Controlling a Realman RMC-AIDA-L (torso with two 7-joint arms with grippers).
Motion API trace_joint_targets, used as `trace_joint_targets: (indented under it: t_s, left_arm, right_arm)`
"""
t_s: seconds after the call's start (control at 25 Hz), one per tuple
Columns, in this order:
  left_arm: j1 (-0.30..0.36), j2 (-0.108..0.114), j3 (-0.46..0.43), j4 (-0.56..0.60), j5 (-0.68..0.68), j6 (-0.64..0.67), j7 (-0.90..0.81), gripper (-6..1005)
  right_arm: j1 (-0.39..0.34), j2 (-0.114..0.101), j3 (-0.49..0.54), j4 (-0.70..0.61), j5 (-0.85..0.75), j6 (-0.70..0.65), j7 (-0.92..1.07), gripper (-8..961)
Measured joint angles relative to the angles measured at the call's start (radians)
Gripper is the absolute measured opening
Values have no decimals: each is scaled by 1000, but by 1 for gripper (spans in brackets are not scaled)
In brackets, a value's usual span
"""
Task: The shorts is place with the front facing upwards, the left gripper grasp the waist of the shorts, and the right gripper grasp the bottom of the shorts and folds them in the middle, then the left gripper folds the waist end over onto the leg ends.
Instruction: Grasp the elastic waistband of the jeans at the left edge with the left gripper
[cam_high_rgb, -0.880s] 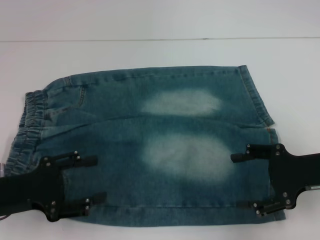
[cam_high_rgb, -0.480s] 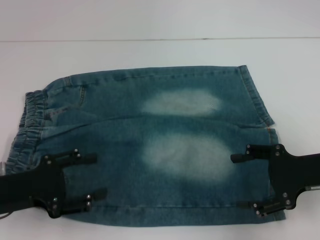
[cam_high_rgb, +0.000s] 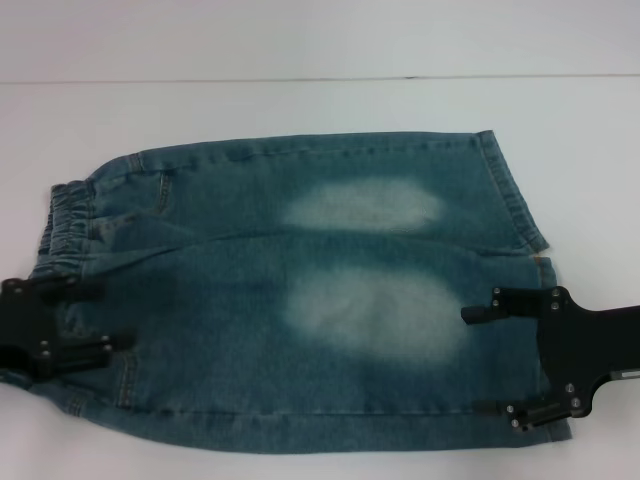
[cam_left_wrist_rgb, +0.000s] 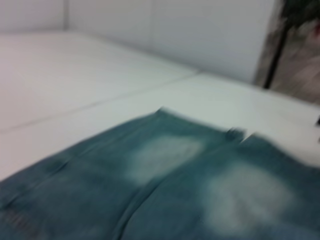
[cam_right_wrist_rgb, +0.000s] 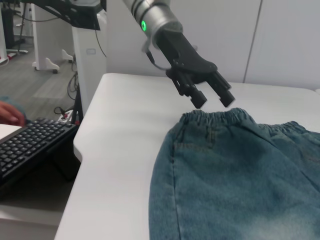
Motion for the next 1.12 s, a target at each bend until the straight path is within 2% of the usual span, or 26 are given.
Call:
trace_joint_targets:
  t_s: [0.2, 0.32, 0.52, 0.8, 1.12]
  left_arm:
    - [42, -51, 2, 261, 102, 7, -176, 742]
    - [51, -59, 18, 330, 173, 6, -265, 737]
    - [45, -62, 28, 358, 245, -41, -325, 730]
    - [50, -60, 40, 357, 258, -140, -338, 719]
    - [37, -59, 43, 345, 340, -163, -362, 707]
  right_arm:
    - [-1, 0, 0, 0, -1, 19, 2, 940]
    - [-2, 0, 0, -1, -1, 31, 2, 940]
    - [-3, 0, -5, -2, -2, 35, 0, 939]
    - [-7, 0, -12, 1, -2, 35, 1, 939]
    - [-8, 0, -13, 4, -2, 35, -6, 939]
